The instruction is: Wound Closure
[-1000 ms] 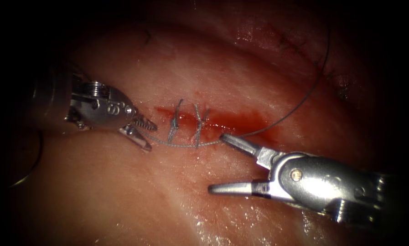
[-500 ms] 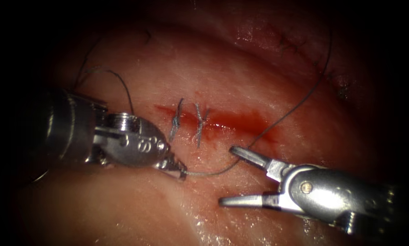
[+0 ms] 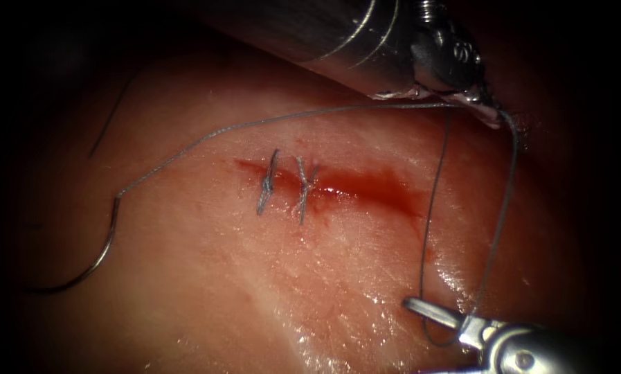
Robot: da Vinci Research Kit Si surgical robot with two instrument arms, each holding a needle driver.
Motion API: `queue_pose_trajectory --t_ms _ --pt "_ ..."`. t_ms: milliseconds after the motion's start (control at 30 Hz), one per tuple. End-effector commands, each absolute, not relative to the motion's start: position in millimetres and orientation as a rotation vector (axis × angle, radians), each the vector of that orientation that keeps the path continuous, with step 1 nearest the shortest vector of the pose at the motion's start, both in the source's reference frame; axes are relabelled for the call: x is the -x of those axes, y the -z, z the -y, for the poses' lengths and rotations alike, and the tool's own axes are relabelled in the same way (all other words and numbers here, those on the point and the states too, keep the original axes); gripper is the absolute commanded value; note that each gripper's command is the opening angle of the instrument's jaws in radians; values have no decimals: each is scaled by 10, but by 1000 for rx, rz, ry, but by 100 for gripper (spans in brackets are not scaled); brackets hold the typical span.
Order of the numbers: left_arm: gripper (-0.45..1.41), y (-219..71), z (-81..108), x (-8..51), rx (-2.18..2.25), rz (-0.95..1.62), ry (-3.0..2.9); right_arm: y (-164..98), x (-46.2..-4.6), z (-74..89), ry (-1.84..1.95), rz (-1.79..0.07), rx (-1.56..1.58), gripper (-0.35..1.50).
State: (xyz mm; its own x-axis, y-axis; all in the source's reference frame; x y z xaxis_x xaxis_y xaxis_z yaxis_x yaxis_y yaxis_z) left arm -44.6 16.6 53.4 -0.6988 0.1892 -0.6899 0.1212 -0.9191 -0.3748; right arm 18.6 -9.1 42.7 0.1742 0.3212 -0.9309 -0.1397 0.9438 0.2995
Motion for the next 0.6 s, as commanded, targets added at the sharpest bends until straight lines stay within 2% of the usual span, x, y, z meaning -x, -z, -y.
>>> queue_pose_trajectory --t_ms 33,600 --pt "-45 -545 -169 457 1232 644 -2777 -436 -194 96 -331 -1358 -160 128" --pt "-45 -649 -270 533 1342 543 -2655 -448 -227 99 -354 -1347 -143 133"
